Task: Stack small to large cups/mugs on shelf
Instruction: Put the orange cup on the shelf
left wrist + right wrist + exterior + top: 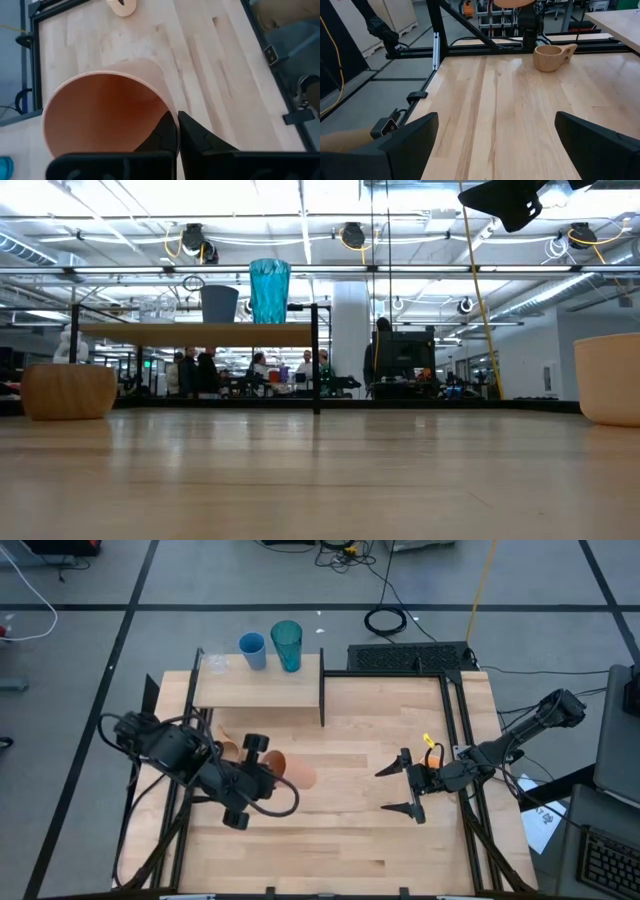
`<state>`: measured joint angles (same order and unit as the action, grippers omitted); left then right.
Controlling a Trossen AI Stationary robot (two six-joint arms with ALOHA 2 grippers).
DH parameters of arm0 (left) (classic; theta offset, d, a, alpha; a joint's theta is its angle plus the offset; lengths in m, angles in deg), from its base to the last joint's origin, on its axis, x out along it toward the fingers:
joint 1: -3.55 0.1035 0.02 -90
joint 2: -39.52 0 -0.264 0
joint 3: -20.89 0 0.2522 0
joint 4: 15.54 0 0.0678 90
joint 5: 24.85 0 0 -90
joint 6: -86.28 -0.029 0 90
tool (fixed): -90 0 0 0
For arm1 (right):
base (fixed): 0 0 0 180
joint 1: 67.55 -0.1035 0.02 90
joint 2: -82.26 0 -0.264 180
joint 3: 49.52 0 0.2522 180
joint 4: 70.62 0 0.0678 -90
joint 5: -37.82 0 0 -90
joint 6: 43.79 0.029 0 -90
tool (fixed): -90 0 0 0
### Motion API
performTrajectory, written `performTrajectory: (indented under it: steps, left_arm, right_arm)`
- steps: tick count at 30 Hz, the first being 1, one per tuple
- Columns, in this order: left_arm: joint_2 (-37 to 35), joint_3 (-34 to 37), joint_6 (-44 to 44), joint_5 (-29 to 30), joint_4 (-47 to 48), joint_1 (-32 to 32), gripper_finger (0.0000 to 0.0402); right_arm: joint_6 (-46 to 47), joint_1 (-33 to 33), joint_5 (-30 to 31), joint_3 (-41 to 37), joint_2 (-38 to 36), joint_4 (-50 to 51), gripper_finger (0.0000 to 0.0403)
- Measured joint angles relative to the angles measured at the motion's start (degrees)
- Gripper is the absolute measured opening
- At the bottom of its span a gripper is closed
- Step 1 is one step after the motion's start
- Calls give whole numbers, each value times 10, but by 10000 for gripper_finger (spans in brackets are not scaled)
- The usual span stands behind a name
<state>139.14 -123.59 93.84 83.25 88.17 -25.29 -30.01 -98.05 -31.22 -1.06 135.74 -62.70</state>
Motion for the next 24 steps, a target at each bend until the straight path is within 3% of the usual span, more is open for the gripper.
performTrajectory:
  steps: [10,24]
  left_arm:
    - [1,0,-129,3,0,-5,1]
    - [0,0,-238,5,0,-3,1]
  right_arm:
    - [-6,0,0,0,0,0,391]
    - [-6,0,0,0,0,0,391]
